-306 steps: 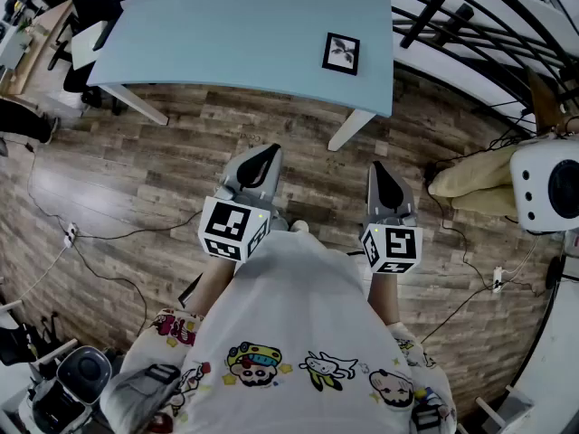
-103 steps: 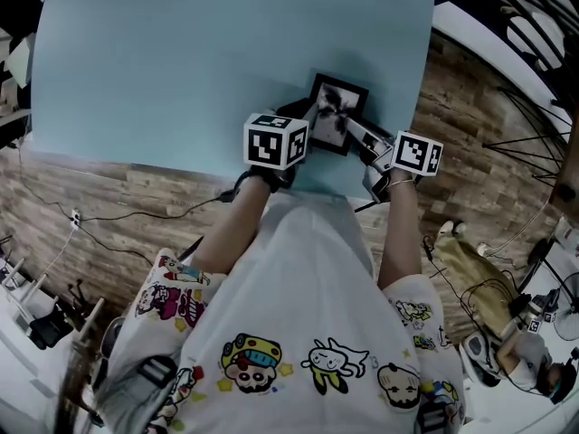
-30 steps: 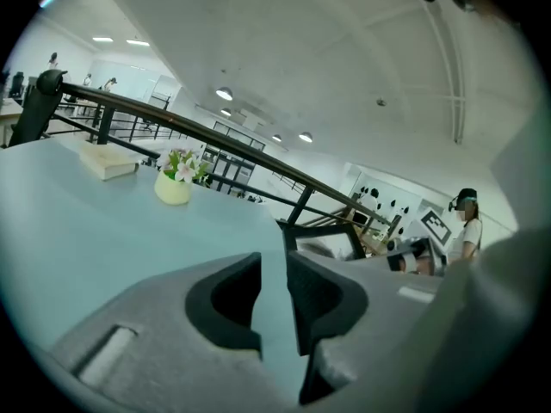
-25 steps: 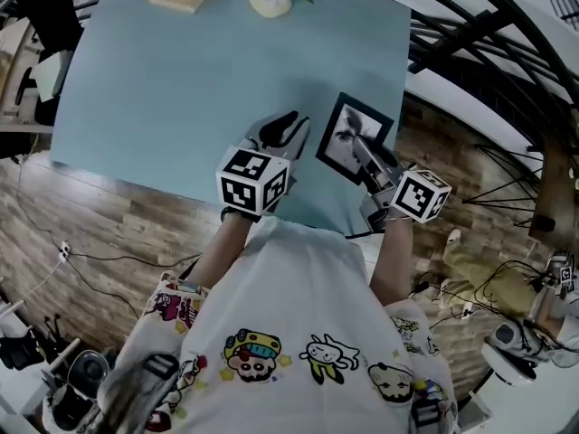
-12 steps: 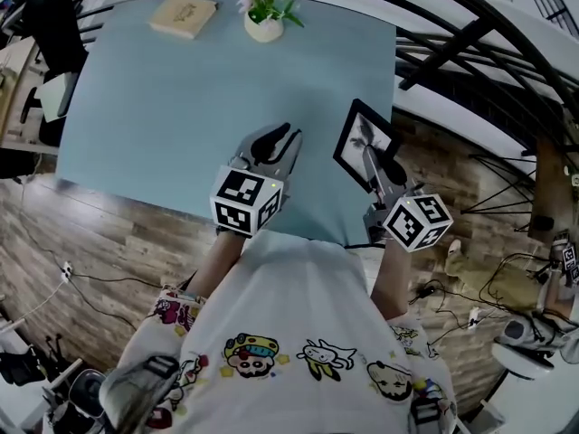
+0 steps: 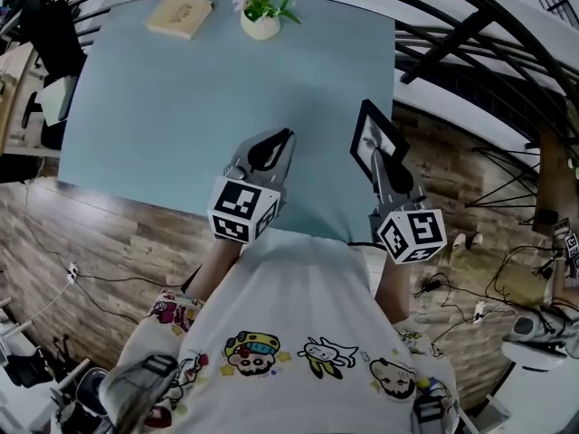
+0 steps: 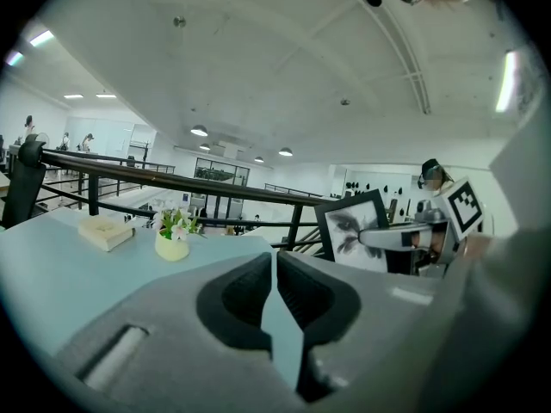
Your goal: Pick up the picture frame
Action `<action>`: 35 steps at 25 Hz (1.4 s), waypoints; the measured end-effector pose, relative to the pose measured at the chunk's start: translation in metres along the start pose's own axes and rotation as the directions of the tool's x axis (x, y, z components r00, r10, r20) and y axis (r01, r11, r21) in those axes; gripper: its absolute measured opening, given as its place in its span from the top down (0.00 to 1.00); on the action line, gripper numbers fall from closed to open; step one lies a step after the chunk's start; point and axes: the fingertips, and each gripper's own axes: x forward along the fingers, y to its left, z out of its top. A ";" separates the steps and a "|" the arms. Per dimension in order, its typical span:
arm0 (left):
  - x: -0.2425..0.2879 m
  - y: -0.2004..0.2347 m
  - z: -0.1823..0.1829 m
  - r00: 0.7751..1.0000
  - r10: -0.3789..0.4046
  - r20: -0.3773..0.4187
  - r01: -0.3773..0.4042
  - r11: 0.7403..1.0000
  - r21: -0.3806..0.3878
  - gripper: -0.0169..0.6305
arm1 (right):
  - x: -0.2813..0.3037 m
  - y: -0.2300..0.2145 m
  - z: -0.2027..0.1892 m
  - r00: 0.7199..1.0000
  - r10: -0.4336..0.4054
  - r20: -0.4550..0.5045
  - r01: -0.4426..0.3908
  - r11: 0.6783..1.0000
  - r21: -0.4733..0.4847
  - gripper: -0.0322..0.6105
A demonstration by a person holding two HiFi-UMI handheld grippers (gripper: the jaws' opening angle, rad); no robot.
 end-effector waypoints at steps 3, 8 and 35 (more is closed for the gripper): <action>-0.003 0.002 -0.003 1.000 0.004 -0.002 -0.004 1.000 0.006 0.97 | -0.001 -0.001 -0.004 1.000 -0.012 0.002 0.012 1.000 -0.005 0.91; -0.007 0.005 -0.012 1.000 0.004 -0.016 -0.004 1.000 0.002 0.97 | -0.003 0.000 -0.011 1.000 -0.029 -0.005 0.029 0.999 -0.022 0.91; -0.009 0.015 -0.021 0.999 0.013 -0.033 -0.013 1.000 0.015 0.98 | 0.001 -0.005 -0.026 0.998 -0.062 -0.027 0.062 0.998 0.007 0.91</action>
